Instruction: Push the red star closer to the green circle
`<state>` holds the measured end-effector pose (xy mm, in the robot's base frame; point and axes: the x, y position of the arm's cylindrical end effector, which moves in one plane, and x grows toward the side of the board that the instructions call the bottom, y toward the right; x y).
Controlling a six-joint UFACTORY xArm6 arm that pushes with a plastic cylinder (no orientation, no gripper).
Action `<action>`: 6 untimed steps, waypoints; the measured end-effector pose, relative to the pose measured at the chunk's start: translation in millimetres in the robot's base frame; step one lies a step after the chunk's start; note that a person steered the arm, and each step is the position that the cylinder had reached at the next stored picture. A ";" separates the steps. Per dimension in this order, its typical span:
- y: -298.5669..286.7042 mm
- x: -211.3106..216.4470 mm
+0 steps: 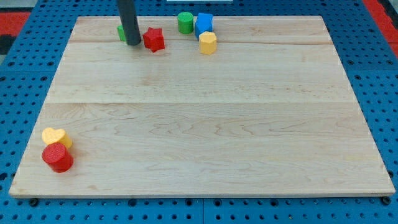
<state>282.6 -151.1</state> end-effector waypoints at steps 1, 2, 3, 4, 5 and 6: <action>-1.7 5.2; 16.2 1.7; 38.6 -0.7; 50.2 -5.8; 55.9 -15.1; 67.1 -17.9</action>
